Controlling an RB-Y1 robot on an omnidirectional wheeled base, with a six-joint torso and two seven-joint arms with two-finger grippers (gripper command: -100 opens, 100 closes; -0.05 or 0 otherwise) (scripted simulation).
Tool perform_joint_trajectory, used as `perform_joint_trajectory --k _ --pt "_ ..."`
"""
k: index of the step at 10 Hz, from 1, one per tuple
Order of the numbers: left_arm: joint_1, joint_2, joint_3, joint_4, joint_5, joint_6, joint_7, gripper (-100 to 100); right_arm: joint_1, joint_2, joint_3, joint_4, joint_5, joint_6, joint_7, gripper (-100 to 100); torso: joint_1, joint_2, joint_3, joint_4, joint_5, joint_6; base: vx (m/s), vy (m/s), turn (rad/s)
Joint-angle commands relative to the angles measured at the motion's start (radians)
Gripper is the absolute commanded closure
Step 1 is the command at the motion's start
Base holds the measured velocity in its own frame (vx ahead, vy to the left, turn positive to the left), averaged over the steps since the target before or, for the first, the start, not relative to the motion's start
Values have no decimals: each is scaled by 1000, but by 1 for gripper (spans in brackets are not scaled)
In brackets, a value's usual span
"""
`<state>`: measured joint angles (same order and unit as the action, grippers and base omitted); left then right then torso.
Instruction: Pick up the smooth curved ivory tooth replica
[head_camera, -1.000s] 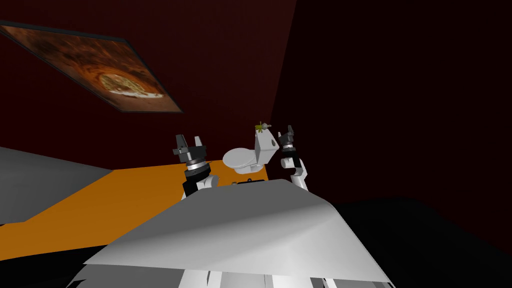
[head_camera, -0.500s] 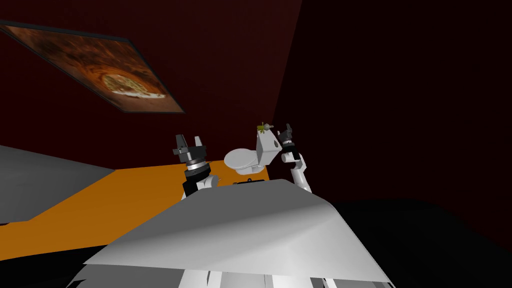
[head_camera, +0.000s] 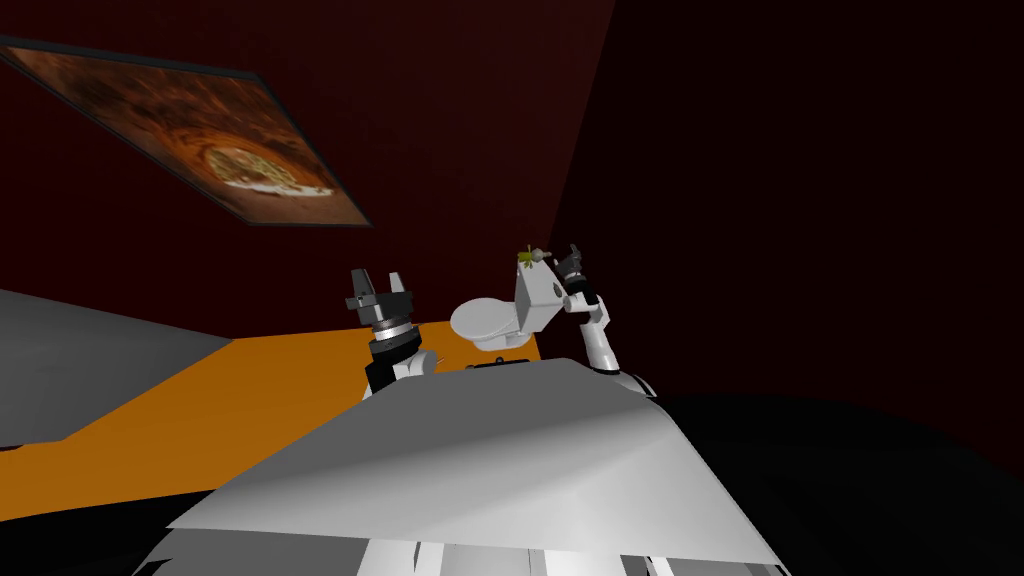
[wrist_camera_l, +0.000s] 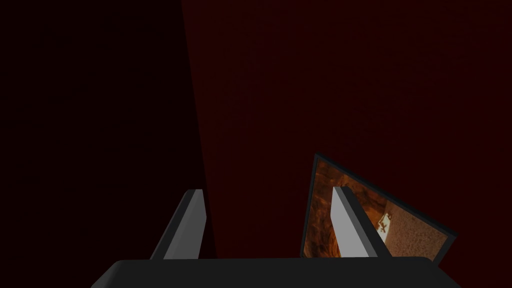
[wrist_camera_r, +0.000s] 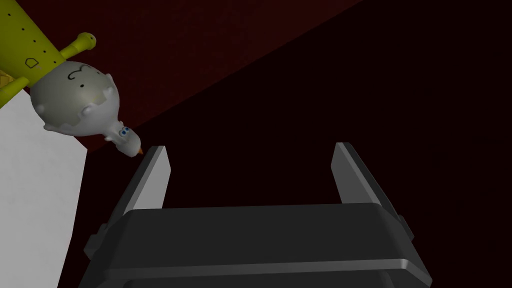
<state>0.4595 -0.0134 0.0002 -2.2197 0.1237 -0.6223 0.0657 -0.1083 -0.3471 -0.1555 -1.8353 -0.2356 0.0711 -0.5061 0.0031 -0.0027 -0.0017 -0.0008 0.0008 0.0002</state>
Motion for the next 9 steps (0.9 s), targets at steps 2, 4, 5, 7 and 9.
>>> perform_joint_trajectory --k 2,4,5,7,9 --pt "0 0 0 0 0 0 0 0 -73 -20 -15 64 -12 80 -43 -100 1 0 0 0 0 0 38 51 10" --pt "0 0 0 0 0 0 0 0 -135 -39 -28 126 -21 141 -81 -100 0 0 0 0 0 0 35 45 -7" --pt "0 0 0 0 0 0 0 0 -168 -57 -41 153 -30 172 -119 -100 0 1 0 0 0 0 9 17 -31" --pt "0 0 0 0 0 0 0 0 -197 -57 -41 190 -30 203 -119 -100 -2 2 1 0 -1 0 15 16 15" --pt "0 0 0 0 0 0 0 0 -258 -74 -54 255 -37 267 -157 -100 0 0 0 0 0 0 47 50 24"
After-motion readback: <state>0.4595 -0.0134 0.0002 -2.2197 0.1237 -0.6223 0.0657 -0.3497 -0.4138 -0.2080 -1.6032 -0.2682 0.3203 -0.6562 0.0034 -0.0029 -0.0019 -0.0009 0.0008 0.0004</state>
